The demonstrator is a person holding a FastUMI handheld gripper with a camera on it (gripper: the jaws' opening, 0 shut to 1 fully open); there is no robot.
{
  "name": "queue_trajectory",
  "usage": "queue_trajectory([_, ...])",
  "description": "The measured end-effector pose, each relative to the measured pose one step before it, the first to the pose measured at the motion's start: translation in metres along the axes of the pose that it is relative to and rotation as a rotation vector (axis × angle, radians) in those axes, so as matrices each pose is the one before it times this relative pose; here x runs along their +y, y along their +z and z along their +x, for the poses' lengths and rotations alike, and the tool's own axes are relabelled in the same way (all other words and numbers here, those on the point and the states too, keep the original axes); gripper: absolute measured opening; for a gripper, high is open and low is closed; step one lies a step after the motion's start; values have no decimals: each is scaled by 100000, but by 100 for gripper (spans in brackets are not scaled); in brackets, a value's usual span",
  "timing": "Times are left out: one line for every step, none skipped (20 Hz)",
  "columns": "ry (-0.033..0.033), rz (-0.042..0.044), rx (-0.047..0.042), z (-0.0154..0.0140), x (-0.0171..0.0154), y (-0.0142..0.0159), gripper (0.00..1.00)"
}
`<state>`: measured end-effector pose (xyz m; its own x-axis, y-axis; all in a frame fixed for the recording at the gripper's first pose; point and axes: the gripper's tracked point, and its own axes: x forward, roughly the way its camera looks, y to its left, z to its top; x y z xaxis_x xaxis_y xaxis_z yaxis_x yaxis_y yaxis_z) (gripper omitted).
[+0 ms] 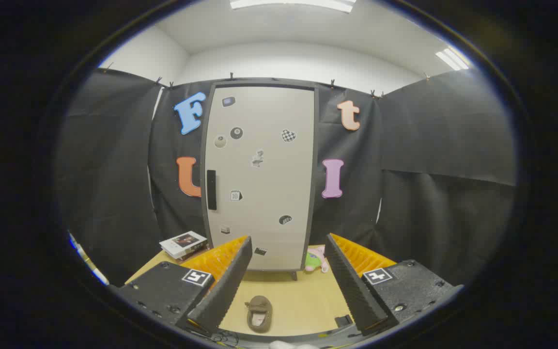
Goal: Open the shoe cabinet door, grab the shoes and put them into the shoe cabinet, then close the shoe cabinet door.
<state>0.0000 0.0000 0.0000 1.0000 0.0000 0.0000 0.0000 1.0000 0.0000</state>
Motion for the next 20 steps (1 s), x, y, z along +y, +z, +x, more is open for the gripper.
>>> queue_trajectory([-150, -63, -200, -65, 43, 84, 99])
queue_trajectory([-72, -56, -162, -8, 103, 77, 99])
queue_trajectory([24, -269, 16, -13, 65, 45, 99])
queue_trajectory([-639, -229, -152, 60, -80, 69, 99])
queue_trajectory([-354, -47, -210, -12, 11, 61, 99])
queue_trajectory([67, 21, -106, -7, 170, 87, 99])
queue_trajectory([151, -65, -64, -17, 44, -12, 99])
queue_trajectory([114, -119, -133, 24, 118, 113, 99])
queue_trajectory([15, -200, -248, 28, 89, 103, 99])
queue_trajectory([-362, -91, -77, 7, -29, 163, 99])
queue_trajectory([-360, 140, -180, -83, -65, 11, 99])
queue_trajectory([-283, 264, -146, 21, 24, 101, 99])
queue_trajectory([-421, 374, 5, 44, 5, 31, 99])
queue_trajectory([-239, 292, -84, 3, -27, 11, 99])
queue_trajectory([-218, 276, -27, 82, 126, 48, 99])
queue_trajectory([-187, 279, 166, 84, 136, -31, 99])
queue_trajectory([650, -157, -107, 184, 360, 44, 99])
queue_trajectory([452, -364, 350, 340, 331, -41, 99])
queue_trajectory([645, -471, 156, 392, 246, 21, 99])
queue_trajectory([719, -302, 218, 514, 417, 61, 99])
